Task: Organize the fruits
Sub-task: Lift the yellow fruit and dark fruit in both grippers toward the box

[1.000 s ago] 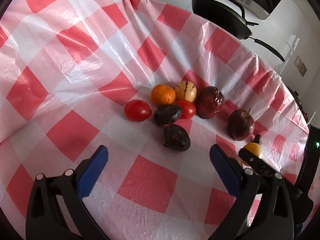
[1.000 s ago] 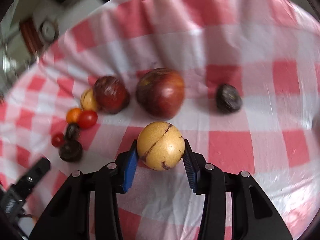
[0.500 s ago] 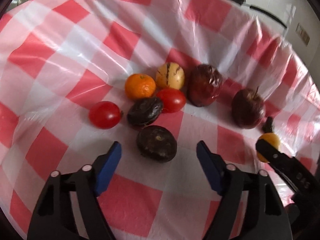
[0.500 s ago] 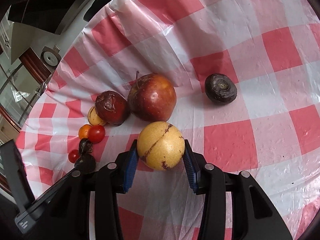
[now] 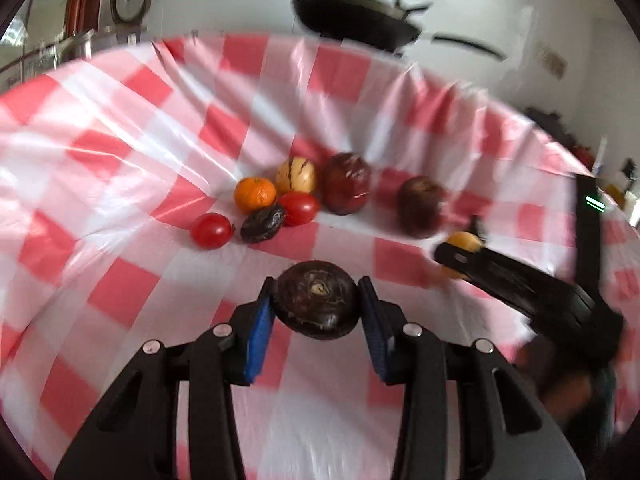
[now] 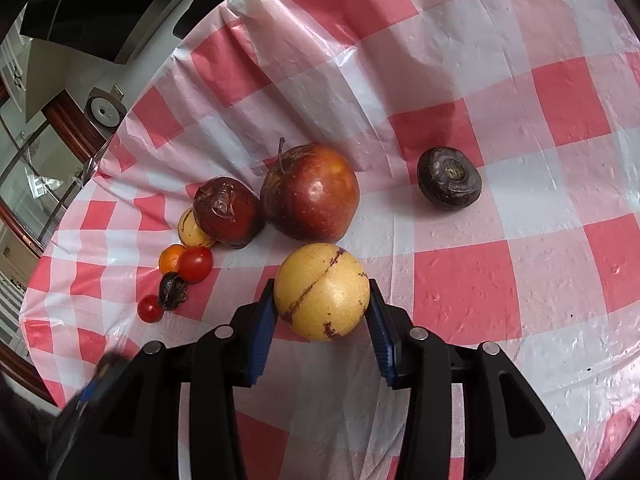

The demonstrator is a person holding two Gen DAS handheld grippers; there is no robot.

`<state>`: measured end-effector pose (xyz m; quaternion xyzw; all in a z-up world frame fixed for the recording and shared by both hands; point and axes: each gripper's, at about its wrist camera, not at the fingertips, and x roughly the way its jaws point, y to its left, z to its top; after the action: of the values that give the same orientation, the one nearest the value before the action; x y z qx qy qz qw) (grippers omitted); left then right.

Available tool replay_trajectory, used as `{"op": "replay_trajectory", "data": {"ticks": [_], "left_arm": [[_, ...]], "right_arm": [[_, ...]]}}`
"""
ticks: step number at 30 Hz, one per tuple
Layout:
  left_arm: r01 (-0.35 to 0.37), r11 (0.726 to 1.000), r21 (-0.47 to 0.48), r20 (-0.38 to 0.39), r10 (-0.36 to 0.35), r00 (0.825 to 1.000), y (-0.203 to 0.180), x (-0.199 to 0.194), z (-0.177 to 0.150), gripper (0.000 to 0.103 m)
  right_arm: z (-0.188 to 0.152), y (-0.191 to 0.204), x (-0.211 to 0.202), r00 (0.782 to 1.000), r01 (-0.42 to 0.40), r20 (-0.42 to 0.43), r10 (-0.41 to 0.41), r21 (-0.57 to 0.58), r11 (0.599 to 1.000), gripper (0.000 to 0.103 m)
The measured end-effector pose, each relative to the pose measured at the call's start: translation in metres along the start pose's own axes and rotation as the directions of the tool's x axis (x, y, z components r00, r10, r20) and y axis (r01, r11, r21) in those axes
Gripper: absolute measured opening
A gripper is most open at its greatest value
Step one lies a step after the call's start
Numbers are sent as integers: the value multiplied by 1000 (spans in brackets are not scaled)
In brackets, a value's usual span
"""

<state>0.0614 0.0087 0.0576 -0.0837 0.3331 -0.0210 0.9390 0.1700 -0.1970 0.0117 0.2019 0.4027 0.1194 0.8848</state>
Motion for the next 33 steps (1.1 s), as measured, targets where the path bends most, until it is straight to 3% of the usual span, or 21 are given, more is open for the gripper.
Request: {"op": "replay_trajectory", "data": {"ticks": [2, 5, 8, 12, 17, 21, 24, 33], "left_arm": [[10, 1000, -2, 33, -10, 999, 6, -16, -16, 41], [83, 995, -56, 46, -80, 996, 15, -26, -15, 41], [61, 997, -42, 67, -58, 996, 16, -24, -10, 41], [94, 989, -117, 11, -93, 996, 27, -16, -9, 41], [74, 984, -160, -15, -78, 997, 37, -6, -9, 41], [56, 982, -179, 2, -57, 998, 45, -8, -10, 41], [28, 986, -162, 32, -23, 999, 46, -22, -14, 41], [42, 986, -164, 82, -29, 996, 62, -92, -50, 41]], "right_arm": [[0, -1, 0, 1000, -5, 0, 5, 4, 1000, 43], [0, -1, -1, 1000, -7, 3, 7, 3, 1000, 43], [-1, -1, 0, 1000, -8, 0, 8, 3, 1000, 43], [0, -3, -3, 1000, -16, 10, 16, 11, 1000, 43], [1, -10, -8, 999, -28, 32, 27, 42, 999, 43], [-4, -8, -17, 999, 7, 50, -9, 43, 999, 43], [-22, -9, -28, 1000, -6, 9, 6, 84, 996, 43], [-103, 23, -95, 999, -17, -31, 17, 13, 1000, 43]]}}
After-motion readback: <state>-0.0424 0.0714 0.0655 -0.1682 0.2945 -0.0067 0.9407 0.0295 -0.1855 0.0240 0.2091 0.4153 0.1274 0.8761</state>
